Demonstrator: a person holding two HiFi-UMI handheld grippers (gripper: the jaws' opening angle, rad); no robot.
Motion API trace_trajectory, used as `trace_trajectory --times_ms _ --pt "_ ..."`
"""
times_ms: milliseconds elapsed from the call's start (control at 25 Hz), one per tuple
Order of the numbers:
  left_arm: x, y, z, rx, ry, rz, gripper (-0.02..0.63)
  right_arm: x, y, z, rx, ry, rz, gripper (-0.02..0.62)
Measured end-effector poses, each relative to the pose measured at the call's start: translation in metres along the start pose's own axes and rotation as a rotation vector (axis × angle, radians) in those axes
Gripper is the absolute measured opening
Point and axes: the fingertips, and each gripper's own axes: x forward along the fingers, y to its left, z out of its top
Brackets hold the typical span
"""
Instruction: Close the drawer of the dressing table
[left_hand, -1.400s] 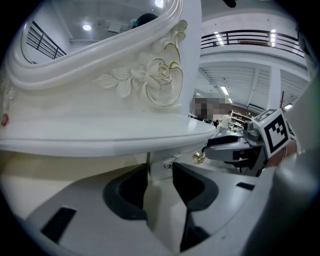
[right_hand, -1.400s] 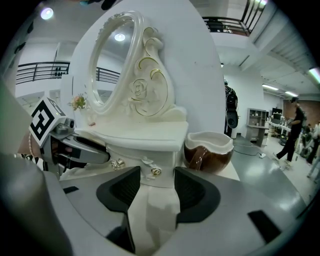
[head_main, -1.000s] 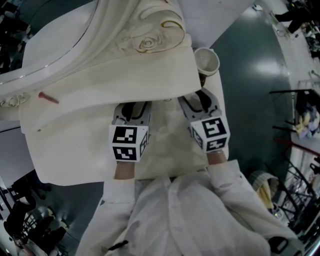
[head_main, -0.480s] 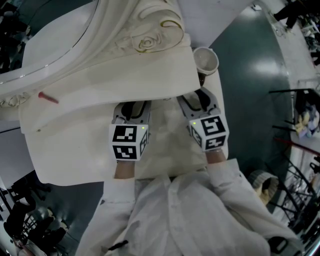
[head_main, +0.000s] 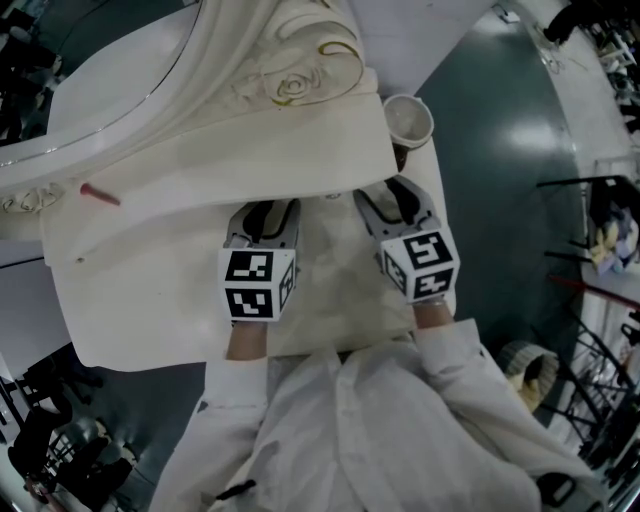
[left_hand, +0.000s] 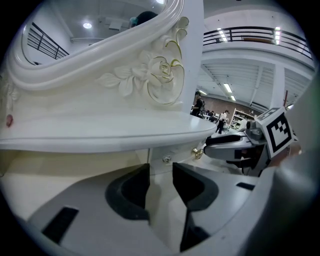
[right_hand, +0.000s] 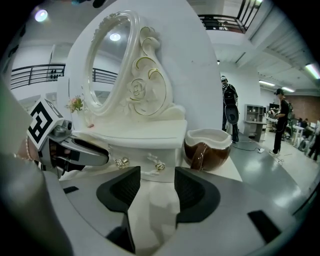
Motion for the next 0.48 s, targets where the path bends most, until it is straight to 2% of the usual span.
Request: trace_trajectory --times_ms 160,360,480 --pt "-0.009 -0.007 0.004 0.008 -0.011 -0.029 0.143 -0.007 0.004 0.002 0.017 -0.003 0.023 0.209" --pt "-0.02 -0.017 0.008 0.03 -0.024 -0.055 0.143 -0.02 0.016 0.008 0.034 -0.006 0.105 0.209" --pt "-0.028 -0.027 0.011 0.028 -0.046 -0.1 0.143 -0.03 0.025 0.015 0.017 -0.017 0.142 0.207"
